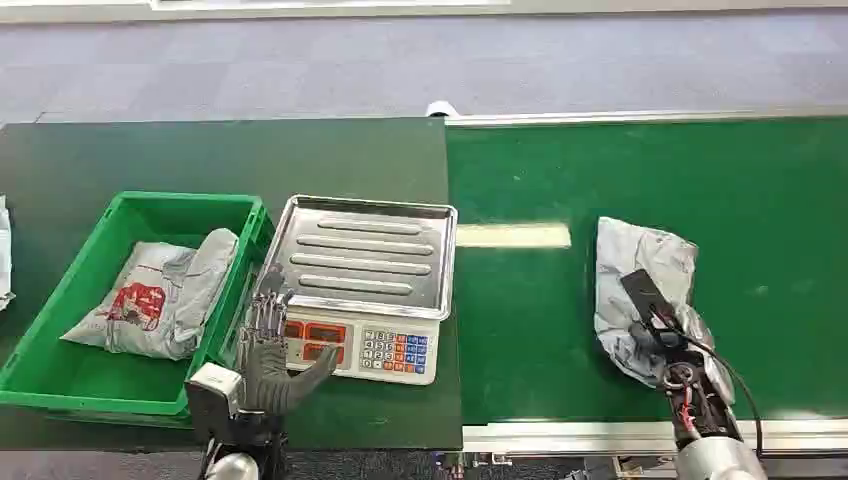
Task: Moved the parcel from conveyor to table for the left to box.
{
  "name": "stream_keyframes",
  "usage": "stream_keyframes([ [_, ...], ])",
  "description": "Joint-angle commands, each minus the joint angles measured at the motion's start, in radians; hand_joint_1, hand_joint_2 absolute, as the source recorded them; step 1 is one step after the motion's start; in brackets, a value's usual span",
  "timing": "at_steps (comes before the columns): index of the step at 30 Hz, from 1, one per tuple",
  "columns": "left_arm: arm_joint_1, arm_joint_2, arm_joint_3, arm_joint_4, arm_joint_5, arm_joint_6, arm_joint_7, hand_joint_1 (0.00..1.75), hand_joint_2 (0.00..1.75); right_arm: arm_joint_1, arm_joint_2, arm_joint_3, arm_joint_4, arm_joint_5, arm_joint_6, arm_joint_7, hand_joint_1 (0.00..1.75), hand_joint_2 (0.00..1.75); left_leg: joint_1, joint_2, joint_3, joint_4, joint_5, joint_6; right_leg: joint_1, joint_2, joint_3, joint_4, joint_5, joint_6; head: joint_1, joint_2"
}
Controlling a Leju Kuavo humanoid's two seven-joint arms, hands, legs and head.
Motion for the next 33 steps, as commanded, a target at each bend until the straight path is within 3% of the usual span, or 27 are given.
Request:
stream_keyframes([
  [1, 0.023, -0.012, 0.045, -0.048, -0.033, 0.004, 0.008, 0.0, 1.75, 0.031, 0.138, 0.155, -0.449, -0.015, -0.072, -0.018, 1.75, 1.75, 0.0, 0.006, -0.003, 0.001, -0.001, -0.001, 0.0, 0.004, -0.005, 0.002, 0.0, -0.002, 0.0, 0.0],
  [4, -0.002, -0.018, 0.054, -0.049, -0.074, -0.001, -0.013, 0.0, 1.75, 0.04, 0.152, 0.283, -0.593, -0.049, -0.116, -0.153, 1.75, 1.75, 0.0, 0.003, -0.002, 0.001, -0.001, 0.0, 0.001, 0.002, -0.004, 0.001, 0.0, -0.001, 0.001, 0.0],
  [8, -0.074, -0.023, 0.071, -0.023, -0.117, -0.019, -0.026, 0.0, 1.75, 0.072, 0.207, 0.486, -0.714, -0.082, -0.025, -0.208, 1.75, 1.75, 0.0, 0.005, -0.007, 0.001, 0.0, -0.001, 0.0, 0.004, -0.008, 0.003, 0.0, -0.001, 0.001, 0.0],
  [12, -0.083, -0.028, 0.078, -0.015, -0.123, -0.023, -0.022, 0.0, 1.75, 0.076, 0.197, 0.515, -0.706, -0.085, -0.05, -0.185, 1.75, 1.75, 0.001, 0.002, -0.004, 0.0, 0.001, -0.001, 0.001, 0.001, -0.005, 0.001, 0.0, -0.001, 0.001, 0.0],
  [13, -0.089, -0.022, 0.072, -0.013, -0.126, -0.024, -0.027, 0.0, 1.75, 0.076, 0.195, 0.538, -0.708, -0.181, 0.045, -0.257, 1.75, 1.75, 0.0, 0.0, -0.004, 0.0, 0.001, -0.001, 0.001, -0.001, -0.005, 0.001, -0.001, -0.001, 0.0, 0.0],
  [15, -0.15, -0.002, 0.073, 0.016, -0.127, -0.021, -0.029, 0.0, 1.75, 0.077, 0.234, 0.615, -0.671, -0.209, 0.128, -0.298, 1.75, 1.75, 0.001, -0.001, -0.004, -0.001, 0.001, -0.001, 0.002, -0.003, -0.004, 0.0, 0.0, -0.002, 0.001, 0.0],
  [16, -0.183, 0.007, 0.076, 0.034, -0.118, -0.012, -0.032, 0.0, 1.75, 0.076, 0.258, 0.654, -0.624, -0.337, 0.263, -0.343, 1.75, 1.75, 0.001, -0.003, -0.004, 0.0, 0.001, 0.0, 0.001, -0.004, -0.004, 0.0, 0.0, -0.001, 0.001, 0.0],
  [17, -0.21, 0.009, 0.082, 0.051, -0.108, -0.01, -0.031, 0.0, 1.75, 0.068, 0.264, 0.685, -0.57, -0.358, 0.29, -0.349, 1.75, 1.75, 0.001, -0.001, -0.004, 0.0, 0.001, 0.0, 0.001, -0.001, -0.004, 0.0, 0.0, -0.001, 0.002, 0.0],
  [20, -0.233, -0.006, 0.124, 0.034, -0.1, 0.013, -0.029, 0.0, 1.75, 0.035, 0.3, 0.758, -0.399, -0.41, 0.306, -0.407, 1.75, 1.75, 0.001, 0.005, -0.002, -0.002, 0.001, -0.001, 0.002, 0.003, -0.003, -0.001, 0.001, -0.002, 0.001, 0.0],
  [24, -0.226, -0.001, 0.179, -0.018, -0.11, 0.053, -0.008, 0.0, 1.75, -0.009, 0.335, 0.774, -0.273, -0.421, 0.313, -0.358, 1.75, 1.75, 0.001, 0.003, -0.002, -0.002, 0.001, -0.001, 0.002, 0.001, -0.003, -0.001, 0.001, -0.002, 0.001, 0.0],
  [25, -0.214, 0.001, 0.2, -0.043, -0.114, 0.067, -0.006, 0.0, 1.75, -0.016, 0.342, 0.761, -0.252, -0.42, 0.284, -0.34, 0.33, 1.75, 0.001, 0.003, -0.003, -0.001, 0.001, -0.001, 0.002, 0.002, -0.004, 0.0, 0.001, -0.001, 0.001, 0.0],
  [26, -0.207, 0.002, 0.207, -0.052, -0.115, 0.071, -0.005, 0.0, 1.75, -0.015, 0.34, 0.759, -0.249, -0.42, 0.279, -0.34, 0.02, 1.75, 0.002, 0.005, -0.002, -0.002, 0.001, 0.0, 0.002, 0.003, -0.003, -0.001, 0.001, -0.002, 0.001, 0.0],
  [33, -0.174, -0.004, 0.242, -0.098, -0.115, 0.084, -0.004, 0.0, 1.75, -0.001, 0.326, 0.733, -0.255, -0.43, 0.27, -0.338, 0.0, 1.75, 0.001, 0.0, -0.004, -0.001, 0.0, 0.0, 0.001, -0.001, -0.003, 0.0, 0.0, -0.001, 0.001, 0.0],
])
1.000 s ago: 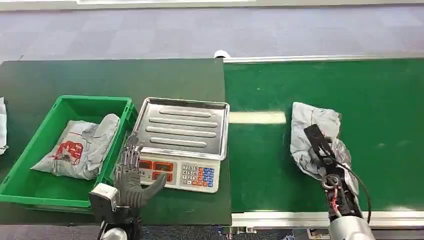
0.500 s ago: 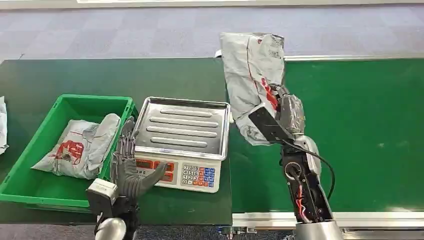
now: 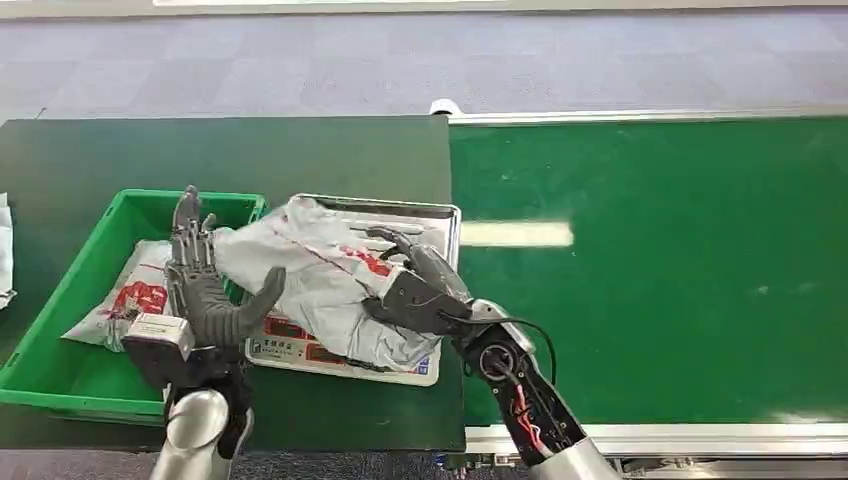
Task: Moved the parcel from conveyor to table for the left to box.
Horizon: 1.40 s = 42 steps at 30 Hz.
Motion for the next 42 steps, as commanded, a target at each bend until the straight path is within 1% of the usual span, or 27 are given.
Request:
stream_keyframes([
  [1, 0.017, 0.002, 0.079, -0.033, -0.003, 0.014, 0.006, 0.0, 1.75, -0.051, -0.003, 0.022, 0.134, 0.012, -0.034, 0.005, 0.0, 1.75, 0.0, 0.002, 0.001, 0.0, 0.0, 0.0, 0.0, 0.002, 0.0, -0.001, 0.001, 0.0, 0.0, 0.0],
  [2, 0.024, 0.0, 0.084, -0.04, -0.004, 0.018, 0.006, 0.0, 1.75, -0.044, -0.004, 0.021, 0.118, 0.042, -0.077, 0.013, 0.0, 1.75, 0.0, 0.002, 0.001, 0.0, 0.0, 0.0, 0.0, 0.001, 0.001, -0.001, 0.0, 0.0, 0.0, 0.0],
  [3, 0.031, -0.001, 0.087, -0.046, -0.004, 0.02, 0.005, 0.0, 1.75, -0.038, -0.002, 0.017, 0.105, 0.047, -0.093, 0.009, 0.0, 1.75, 0.0, 0.002, 0.001, -0.001, 0.0, 0.0, 0.0, 0.001, 0.001, -0.001, 0.001, -0.001, 0.0, 0.0],
  [5, 0.064, -0.007, 0.097, -0.08, -0.005, 0.025, -0.002, 0.0, 1.75, -0.002, -0.005, -0.001, 0.023, 0.068, -0.163, 0.008, 0.0, 1.75, 0.0, 0.001, 0.001, -0.001, 0.0, 0.0, 0.0, 0.001, 0.0, -0.001, 0.0, -0.001, 0.0, 0.0],
  [7, 0.085, -0.011, 0.099, -0.101, -0.011, 0.027, -0.006, 0.0, 1.75, 0.028, -0.011, -0.01, -0.049, 0.075, -0.179, 0.02, 0.0, 1.75, 0.0, 0.001, 0.001, -0.001, 0.0, 0.0, 0.0, 0.001, 0.0, -0.001, 0.0, -0.001, 0.0, 0.0],
  [13, 0.085, -0.013, 0.099, -0.103, -0.014, 0.028, -0.007, 0.0, 1.75, 0.034, -0.014, -0.01, -0.064, 0.079, -0.175, 0.028, 0.0, 1.75, 0.0, 0.0, 0.001, 0.0, 0.0, 0.0, 0.001, -0.001, 0.0, -0.001, 0.0, -0.001, 0.0, 0.0],
  [27, 0.085, -0.013, 0.099, -0.103, -0.014, 0.028, -0.007, 0.0, 1.75, 0.034, -0.014, -0.01, -0.064, 0.079, -0.175, 0.028, 0.0, 1.75, 0.0, 0.0, 0.001, -0.001, 0.0, 0.0, 0.001, -0.001, 0.001, -0.001, 0.0, -0.001, 0.0, 0.0],
  [28, 0.081, -0.012, 0.098, -0.099, -0.015, 0.026, -0.007, 0.0, 1.75, 0.034, -0.012, -0.014, -0.061, 0.08, -0.184, 0.029, 0.0, 1.75, 0.0, 0.0, 0.001, -0.001, 0.0, 0.0, 0.001, -0.001, 0.001, -0.001, 0.0, -0.001, 0.0, 0.0],
  [30, 0.086, -0.012, 0.09, -0.104, -0.018, 0.017, -0.01, 0.0, 1.75, 0.056, -0.008, -0.041, -0.106, 0.077, -0.238, 0.012, 0.0, 1.75, 0.0, 0.0, 0.001, -0.001, 0.0, 0.0, 0.001, -0.001, 0.0, -0.001, 0.0, -0.001, 0.0, 0.0],
  [31, 0.091, -0.009, 0.077, -0.108, -0.035, 0.008, -0.01, 0.0, 1.75, 0.083, -0.009, -0.061, -0.166, 0.044, -0.276, -0.024, 0.0, 1.75, 0.0, 0.0, 0.0, 0.0, 0.0, 0.0, 0.0, -0.001, 0.0, -0.001, 0.0, -0.001, 0.0, 0.0],
  [32, 0.091, -0.008, 0.065, -0.107, -0.056, 0.0, -0.004, 0.0, 1.75, 0.107, -0.013, -0.076, -0.223, -0.011, -0.311, -0.093, 0.0, 1.75, 0.0, -0.001, 0.0, 0.0, 0.0, 0.0, 0.0, -0.002, 0.0, -0.001, 0.0, -0.001, 0.0, 0.0],
  [33, 0.088, -0.009, 0.06, -0.105, -0.063, -0.005, -0.001, 0.0, 1.75, 0.117, -0.018, -0.082, -0.245, -0.041, -0.319, -0.117, 0.0, 1.75, 0.0, -0.002, 0.0, 0.0, 0.0, 0.0, 0.001, -0.003, 0.0, -0.001, 0.0, -0.001, 0.0, 0.0],
  [34, 0.073, 0.001, 0.028, -0.085, -0.101, -0.056, 0.045, 0.0, 1.75, 0.151, -0.024, -0.102, -0.327, -0.14, -0.373, -0.221, 0.0, 1.75, 0.0, -0.003, -0.001, 0.0, 0.0, 0.0, 0.0, -0.003, 0.0, -0.001, -0.001, -0.001, 0.0, 0.0],
  [35, 0.058, 0.007, 0.008, -0.066, -0.141, -0.084, 0.091, 0.0, 1.75, 0.172, -0.03, -0.111, -0.371, -0.183, -0.41, -0.262, 0.0, 1.75, 0.0, -0.005, -0.001, 0.0, 0.0, 0.001, 0.001, -0.006, 0.0, -0.001, -0.001, -0.001, 0.0, 0.0],
  [36, 0.038, 0.012, -0.012, -0.036, -0.171, -0.111, 0.125, 0.0, 1.75, 0.193, -0.039, -0.115, -0.413, -0.215, -0.433, -0.278, 0.0, 1.75, 0.0, -0.004, -0.001, 0.0, 0.0, 0.001, 0.0, -0.005, 0.0, -0.001, -0.001, -0.001, 0.0, 0.0],
  [38, 0.0, 0.031, -0.066, 0.03, -0.267, -0.149, 0.176, 0.0, 1.75, 0.238, -0.06, -0.123, -0.491, -0.243, -0.462, -0.284, 0.0, 1.75, 0.0, -0.007, -0.001, 0.0, 0.001, 0.001, 0.0, -0.007, 0.001, -0.002, -0.001, -0.001, 0.0, 0.0],
  [39, -0.011, 0.037, -0.089, 0.054, -0.294, -0.162, 0.182, 0.0, 1.75, 0.25, -0.069, -0.126, -0.508, -0.242, -0.466, -0.284, 0.0, 1.75, 0.0, -0.007, 0.0, -0.001, 0.001, 0.001, 0.0, -0.007, 0.001, -0.002, -0.001, 0.0, 0.0, 0.0],
  [40, -0.029, 0.049, -0.124, 0.091, -0.336, -0.186, 0.203, 0.0, 1.75, 0.266, -0.077, -0.131, -0.523, -0.244, -0.471, -0.281, 0.0, 1.75, 0.0, -0.01, 0.0, -0.002, 0.002, 0.001, 0.0, -0.011, 0.003, -0.003, -0.001, -0.001, 0.0, 0.0],
  [41, -0.045, 0.058, -0.153, 0.118, -0.382, -0.202, 0.227, 0.0, 1.75, 0.274, -0.078, -0.137, -0.527, -0.257, -0.467, -0.28, 0.0, 1.75, 0.0, -0.008, 0.0, -0.002, 0.002, 0.001, 0.0, -0.009, 0.002, -0.003, -0.001, 0.0, 0.0, 0.0],
  [42, -0.153, 0.107, -0.319, 0.24, -0.717, -0.359, 0.37, 0.0, 1.75, 0.302, -0.063, -0.148, -0.59, -0.331, -0.511, -0.421, 0.0, 1.75, 0.0, -0.008, 0.0, -0.002, 0.002, 0.001, 0.0, -0.009, 0.002, -0.004, 0.0, -0.001, 0.0, 0.0],
])
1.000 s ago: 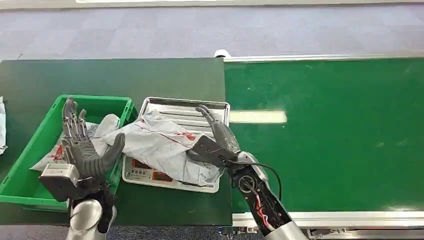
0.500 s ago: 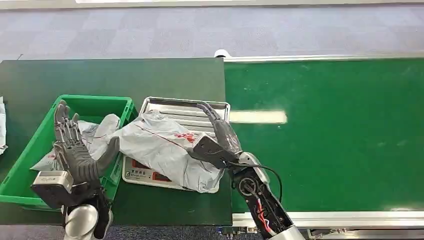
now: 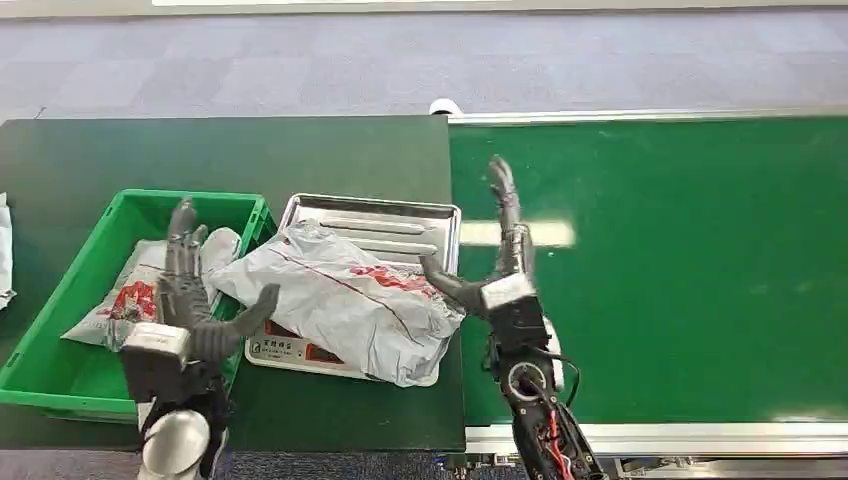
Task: Moved the parcel from conveyor to table for the left to box.
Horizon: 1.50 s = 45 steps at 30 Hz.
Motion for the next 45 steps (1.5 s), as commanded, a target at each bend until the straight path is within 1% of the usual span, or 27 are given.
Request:
stream_keyframes([
  [1, -0.287, 0.066, -0.378, 0.467, -0.584, -0.216, 0.248, 0.0, 1.75, 0.156, -0.068, -0.052, -0.335, -0.115, -0.082, -0.142, 0.0, 1.75, 0.0, -0.01, -0.001, -0.002, 0.003, 0.0, 0.0, -0.012, 0.003, -0.001, -0.001, -0.001, 0.0, 0.0],
  [2, -0.312, 0.053, -0.394, 0.519, -0.614, -0.211, 0.255, 0.0, 1.75, 0.163, -0.073, -0.043, -0.357, -0.113, -0.088, -0.142, 0.0, 1.75, 0.0, -0.012, -0.002, -0.001, 0.003, 0.0, 0.0, -0.013, 0.003, -0.001, -0.001, 0.0, 0.0, 0.0],
  [3, -0.346, 0.038, -0.412, 0.587, -0.643, -0.209, 0.262, 0.0, 1.75, 0.171, -0.075, -0.035, -0.383, -0.11, -0.104, -0.141, 0.0, 1.75, 0.0, -0.016, -0.002, -0.001, 0.004, 0.001, 0.0, -0.018, 0.004, -0.002, -0.001, -0.001, 0.0, 0.0],
  [4, -0.383, 0.029, -0.434, 0.65, -0.669, -0.226, 0.271, 0.0, 1.75, 0.168, -0.079, -0.024, -0.401, -0.109, -0.116, -0.143, 0.0, 1.75, 0.0, -0.017, -0.001, -0.001, 0.004, 0.001, 0.0, -0.019, 0.004, -0.002, -0.001, 0.0, 0.0, 0.0],
  [6, -0.426, 0.015, -0.45, 0.716, -0.696, -0.237, 0.283, 0.0, 1.75, 0.161, -0.077, -0.017, -0.416, -0.088, -0.148, -0.151, 0.0, 1.75, 0.0, -0.013, -0.001, -0.001, 0.003, 0.001, 0.0, -0.016, 0.005, -0.002, 0.0, 0.0, 0.0, 0.0],
  [7, -0.456, -0.003, -0.452, 0.77, -0.689, -0.262, 0.267, 0.0, 1.75, 0.162, -0.077, -0.013, -0.429, -0.077, -0.165, -0.156, 0.0, 1.75, -0.001, -0.003, 0.0, 0.0, 0.002, 0.001, -0.001, -0.006, 0.002, -0.001, 0.001, 0.0, 0.0, 0.0],
  [10, -0.476, -0.01, -0.463, 0.815, -0.685, -0.282, 0.26, 0.0, 1.75, 0.17, -0.073, -0.009, -0.437, -0.073, -0.179, -0.159, 0.0, 1.75, 0.0, -0.004, 0.0, 0.0, 0.002, 0.001, 0.0, -0.007, 0.003, -0.002, 0.001, -0.001, -0.001, 0.0],
  [12, -0.492, -0.008, -0.483, 0.854, -0.695, -0.3, 0.266, 0.0, 1.75, 0.166, -0.075, -0.002, -0.433, -0.07, -0.179, -0.164, 0.0, 1.75, 0.0, -0.004, 0.001, 0.0, 0.001, 0.0, 0.0, -0.006, 0.003, -0.002, 0.001, -0.001, 0.0, 0.0],
  [13, -0.498, -0.009, -0.49, 0.871, -0.699, -0.309, 0.269, 0.0, 1.75, 0.161, -0.076, 0.001, -0.428, -0.07, -0.178, -0.165, 0.0, 1.75, 0.0, -0.002, 0.001, 0.0, 0.001, 0.0, 0.0, -0.003, 0.003, -0.001, 0.001, -0.001, 0.0, 0.0],
  [14, -0.501, -0.01, -0.494, 0.885, -0.701, -0.313, 0.269, 0.47, 1.75, 0.157, -0.076, 0.003, -0.424, -0.069, -0.18, -0.165, 0.0, 1.75, 0.0, -0.003, 0.001, 0.0, 0.001, 0.001, 0.0, -0.004, 0.003, -0.002, 0.001, -0.001, 0.0, 0.0],
  [15, -0.505, -0.009, -0.499, 0.896, -0.704, -0.319, 0.271, 1.27, 1.75, 0.155, -0.076, 0.005, -0.42, -0.068, -0.18, -0.165, 0.0, 1.75, 0.001, -0.001, 0.002, -0.001, 0.001, 0.001, 0.001, -0.003, 0.003, -0.003, 0.002, -0.001, 0.0, 0.0],
  [16, -0.508, -0.01, -0.508, 0.91, -0.71, -0.325, 0.272, 1.38, 1.75, 0.153, -0.075, 0.005, -0.416, -0.068, -0.184, -0.165, 0.0, 1.75, 0.0, 0.0, 0.002, 0.0, 0.001, 0.0, 0.0, -0.002, 0.003, -0.001, 0.001, -0.001, 0.0, 0.0],
  [18, -0.509, -0.01, -0.51, 0.914, -0.712, -0.326, 0.272, 1.38, 1.75, 0.152, -0.076, 0.005, -0.415, -0.067, -0.185, -0.165, 0.0, 1.75, 0.0, 0.0, 0.001, 0.0, 0.001, 0.0, 0.0, -0.002, 0.003, -0.001, 0.001, -0.001, 0.0, 0.0],
  [19, -0.509, -0.01, -0.51, 0.914, -0.712, -0.326, 0.272, 1.54, 1.75, 0.152, -0.076, 0.005, -0.415, -0.067, -0.185, -0.165, 0.0, 1.75, 0.0, -0.001, 0.002, -0.001, 0.001, 0.001, 0.0, -0.003, 0.004, -0.002, 0.002, -0.001, 0.0, 0.0],
  [20, -0.511, -0.015, -0.509, 0.92, -0.705, -0.323, 0.26, 1.64, 1.75, 0.154, -0.077, 0.003, -0.415, -0.067, -0.189, -0.165, 0.0, 1.75, 0.0, -0.001, 0.002, -0.002, 0.002, 0.001, 0.001, -0.003, 0.004, -0.004, 0.003, -0.001, 0.0, 0.0],
  [21, -0.513, -0.018, -0.505, 0.919, -0.697, -0.315, 0.247, 1.66, 1.75, 0.154, -0.079, 0.004, -0.416, -0.068, -0.191, -0.161, 0.0, 1.75, 0.0, -0.001, 0.002, -0.001, 0.001, 0.001, 0.0, -0.003, 0.004, -0.002, 0.002, 0.0, 0.0, 0.0],
  [23, -0.51, -0.023, -0.487, 0.894, -0.673, -0.293, 0.224, 1.62, 1.75, 0.152, -0.082, 0.005, -0.416, -0.066, -0.19, -0.156, 0.0, 1.75, 0.0, -0.001, 0.002, -0.001, 0.002, 0.001, 0.0, -0.004, 0.005, -0.002, 0.002, 0.0, 0.0, 0.0],
  [24, -0.507, -0.023, -0.478, 0.876, -0.659, -0.288, 0.215, 1.66, 1.75, 0.151, -0.083, 0.006, -0.415, -0.065, -0.187, -0.153, 0.0, 1.75, 0.0, -0.001, 0.001, -0.001, 0.002, 0.001, 0.001, -0.003, 0.004, -0.002, 0.003, 0.0, 0.0, 0.0],
  [26, -0.5, -0.022, -0.46, 0.841, -0.63, -0.28, 0.199, 1.61, 1.75, 0.149, -0.084, 0.008, -0.413, -0.064, -0.183, -0.148, 0.0, 1.75, 0.0, -0.001, 0.002, 0.0, 0.002, 0.001, 0.0, -0.004, 0.005, -0.002, 0.002, 0.0, 0.0, 0.0],
  [29, -0.489, -0.016, -0.441, 0.803, -0.596, -0.277, 0.178, 1.64, 1.75, 0.146, -0.086, 0.009, -0.407, -0.067, -0.175, -0.142, 0.0, 1.75, 0.0, 0.0, 0.002, -0.001, 0.002, 0.002, 0.0, -0.003, 0.005, -0.001, 0.002, -0.001, 0.0, 0.0],
  [30, -0.48, -0.014, -0.426, 0.78, -0.573, -0.267, 0.164, 1.54, 1.75, 0.145, -0.086, 0.009, -0.403, -0.067, -0.174, -0.14, 0.0, 1.75, 0.0, 0.0, 0.003, 0.0, 0.002, 0.002, 0.0, -0.003, 0.005, -0.001, 0.001, 0.0, 0.0, 0.0],
  [31, -0.472, -0.009, -0.417, 0.754, -0.555, -0.261, 0.154, 1.62, 1.75, 0.145, -0.086, 0.009, -0.401, -0.067, -0.172, -0.139, 0.0, 1.75, 0.0, 0.0, 0.002, -0.001, 0.002, 0.002, 0.0, -0.003, 0.005, -0.001, 0.002, -0.001, 0.0, 0.0],
  [32, -0.46, -0.006, -0.398, 0.716, -0.523, -0.251, 0.14, 1.55, 1.75, 0.144, -0.087, 0.01, -0.396, -0.069, -0.169, -0.138, 0.0, 1.75, 0.0, 0.001, 0.003, 0.0, 0.002, 0.002, 0.0, -0.002, 0.005, -0.001, 0.002, -0.001, 0.0, 0.0],
  [36, -0.425, 0.008, -0.354, 0.597, -0.454, -0.206, 0.119, 1.62, 1.75, 0.149, -0.088, 0.007, -0.393, -0.064, -0.179, -0.14, 0.0, 1.75, 0.0, 0.001, 0.002, 0.0, 0.001, 0.002, 0.0, -0.001, 0.004, -0.001, 0.001, -0.001, 0.0, 0.0],
  [40, -0.416, 0.019, -0.35, 0.554, -0.441, -0.205, 0.122, 1.62, 1.75, 0.153, -0.09, 0.004, -0.396, -0.065, -0.181, -0.142, 0.0, 1.75, 0.001, 0.003, 0.002, -0.001, 0.001, 0.002, 0.001, 0.0, 0.004, -0.002, 0.002, -0.001, 0.0, 0.0],
  [44, -0.387, 0.018, -0.324, 0.484, -0.385, -0.152, 0.09, 1.62, 1.75, 0.167, -0.088, -0.003, -0.403, -0.062, -0.189, -0.143, 0.0, 1.75, 0.0, 0.0, 0.0, 0.0, 0.002, 0.002, 0.0, -0.002, 0.003, -0.001, 0.002, 0.0, 0.0, 0.0],
  [45, -0.376, 0.024, -0.318, 0.45, -0.356, -0.131, 0.071, 1.68, 1.75, 0.173, -0.087, -0.006, -0.406, -0.06, -0.19, -0.146, 0.0, 1.75, 0.0, 0.001, 0.0, 0.0, 0.002, 0.002, 0.0, -0.002, 0.002, -0.001, 0.002, 0.0, 0.0, 0.0],
])
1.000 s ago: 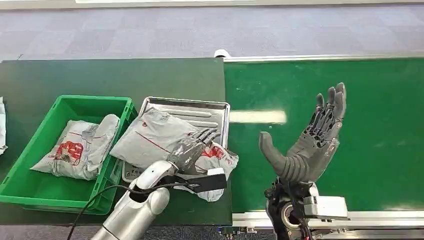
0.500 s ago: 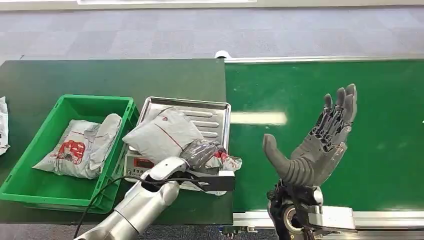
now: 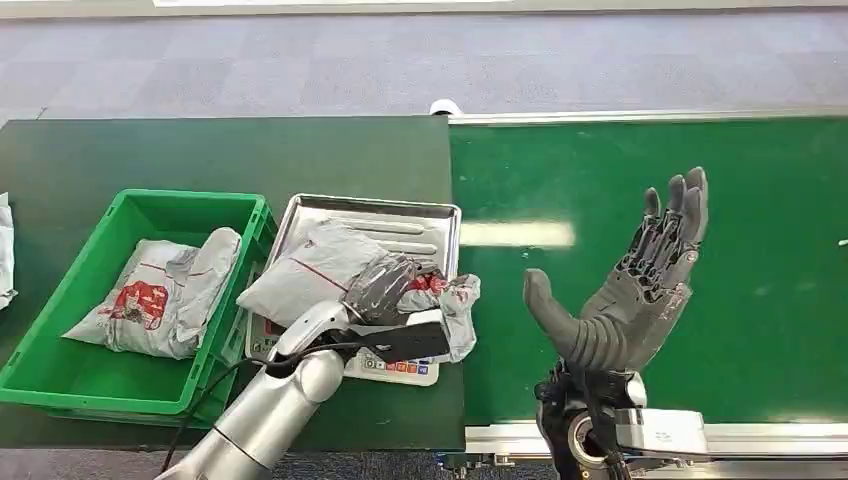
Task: Moved the parcel from conveyor to table for the left to box.
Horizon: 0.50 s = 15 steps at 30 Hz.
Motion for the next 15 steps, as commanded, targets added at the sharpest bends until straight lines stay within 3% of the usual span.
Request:
stream_keyframes([
  [1, 0.063, 0.037, 0.059, -0.203, 0.102, 0.091, -0.058, 1.68, 1.75, 0.013, -0.026, -0.006, 0.015, 0.0, -0.013, -0.007, 0.0, 1.75, 0.001, 0.003, 0.0, -0.001, 0.0, 0.0, 0.001, 0.001, 0.0, -0.002, 0.001, -0.001, 0.0, 0.0],
  [7, 0.16, 0.08, 0.096, -0.483, 0.23, 0.173, -0.124, 1.75, 1.75, 0.028, -0.03, -0.019, 0.032, -0.018, -0.008, -0.029, 0.0, 1.75, 0.001, 0.004, 0.0, -0.001, -0.001, 0.0, 0.001, 0.003, -0.001, -0.001, 0.0, -0.001, 0.0, 0.0],
  [10, 0.197, 0.085, 0.127, -0.573, 0.248, 0.309, -0.203, 1.75, 1.75, 0.036, -0.031, -0.023, 0.04, -0.031, -0.015, -0.046, 0.0, 1.75, 0.001, 0.004, 0.001, -0.001, -0.001, 0.0, 0.001, 0.003, 0.0, -0.001, 0.001, -0.001, 0.0, 0.0],
  [14, 0.215, 0.097, 0.138, -0.697, 0.189, 0.61, -0.298, 1.75, 1.75, 0.044, -0.032, -0.023, 0.048, -0.042, -0.037, -0.06, 0.0, 1.75, 0.001, 0.005, 0.0, 0.0, -0.001, 0.0, 0.001, 0.003, -0.001, -0.001, 0.0, -0.001, 0.0, 0.0],
  [15, 0.231, 0.038, 0.204, -0.75, 0.135, 0.647, -0.372, 1.75, 1.75, 0.047, -0.03, -0.025, 0.044, -0.044, -0.043, -0.058, 0.0, 1.75, 0.001, 0.003, -0.001, 0.0, -0.001, -0.001, 0.001, 0.002, -0.001, -0.001, 0.0, -0.001, 0.0, 0.0],
])
